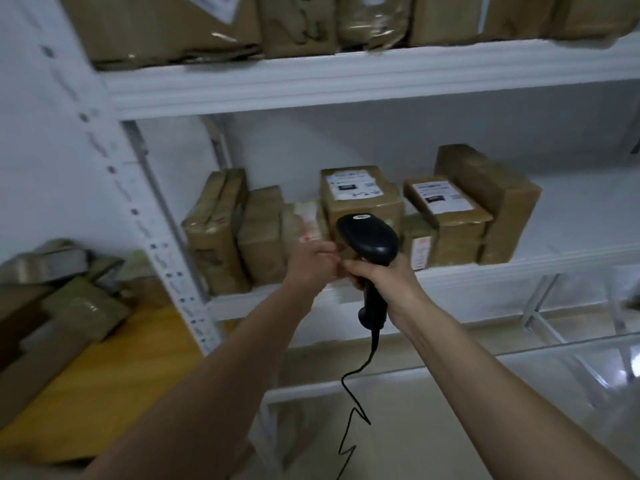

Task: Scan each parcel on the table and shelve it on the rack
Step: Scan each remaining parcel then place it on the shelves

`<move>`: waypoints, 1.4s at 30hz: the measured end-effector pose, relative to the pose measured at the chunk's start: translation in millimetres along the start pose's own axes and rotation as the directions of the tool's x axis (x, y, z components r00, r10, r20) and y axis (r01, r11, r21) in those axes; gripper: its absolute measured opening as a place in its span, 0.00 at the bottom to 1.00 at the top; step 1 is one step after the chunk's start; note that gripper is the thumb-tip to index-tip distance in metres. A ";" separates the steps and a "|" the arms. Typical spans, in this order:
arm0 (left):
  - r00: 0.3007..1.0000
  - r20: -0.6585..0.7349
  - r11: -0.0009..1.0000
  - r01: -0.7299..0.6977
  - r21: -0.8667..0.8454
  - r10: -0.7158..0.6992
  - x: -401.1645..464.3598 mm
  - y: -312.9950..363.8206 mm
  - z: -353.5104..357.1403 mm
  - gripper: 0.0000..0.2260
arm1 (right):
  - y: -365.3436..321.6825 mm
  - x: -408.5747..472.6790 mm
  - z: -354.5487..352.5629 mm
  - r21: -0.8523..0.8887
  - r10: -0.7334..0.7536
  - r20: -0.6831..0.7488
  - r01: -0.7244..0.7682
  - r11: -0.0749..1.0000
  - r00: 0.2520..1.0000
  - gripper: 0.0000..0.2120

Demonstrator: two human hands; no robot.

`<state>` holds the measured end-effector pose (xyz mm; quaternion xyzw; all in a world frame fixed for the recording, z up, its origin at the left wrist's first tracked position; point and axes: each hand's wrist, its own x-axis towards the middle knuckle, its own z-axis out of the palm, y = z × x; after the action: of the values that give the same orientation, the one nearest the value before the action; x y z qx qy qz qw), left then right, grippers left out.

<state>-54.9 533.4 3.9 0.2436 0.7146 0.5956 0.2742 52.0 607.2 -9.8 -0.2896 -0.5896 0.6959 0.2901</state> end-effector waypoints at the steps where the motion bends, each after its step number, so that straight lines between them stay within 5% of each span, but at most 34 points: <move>1: 1.000 -0.022 1.000 0.007 0.019 -0.007 -5.7 -9.3 -23.4 0.11 | 4.7 -4.5 21.8 0.002 0.006 0.039 -0.006 1.000 0.999 0.06; 17: 0.908 -0.341 0.968 0.246 -0.039 -0.245 -98.8 -125.5 -329.6 0.07 | 111.8 -79.7 306.2 -0.162 0.150 0.356 -0.097 0.982 0.922 0.04; 30: 0.878 -0.366 0.949 0.310 -0.060 -0.310 -72.8 -157.3 -431.3 0.08 | 144.7 -41.5 410.2 -0.154 0.248 0.352 -0.205 0.967 0.902 0.06; 42: 0.876 -0.351 0.923 0.377 0.073 -0.330 83.6 -170.8 -499.4 0.13 | 161.7 80.3 482.2 -0.144 0.371 0.291 -0.344 0.928 0.882 0.03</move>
<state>-460.4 202.0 -102.9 0.0235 0.8228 0.5164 0.2364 -370.8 330.3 -108.5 -0.2917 -0.5944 0.7479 0.0465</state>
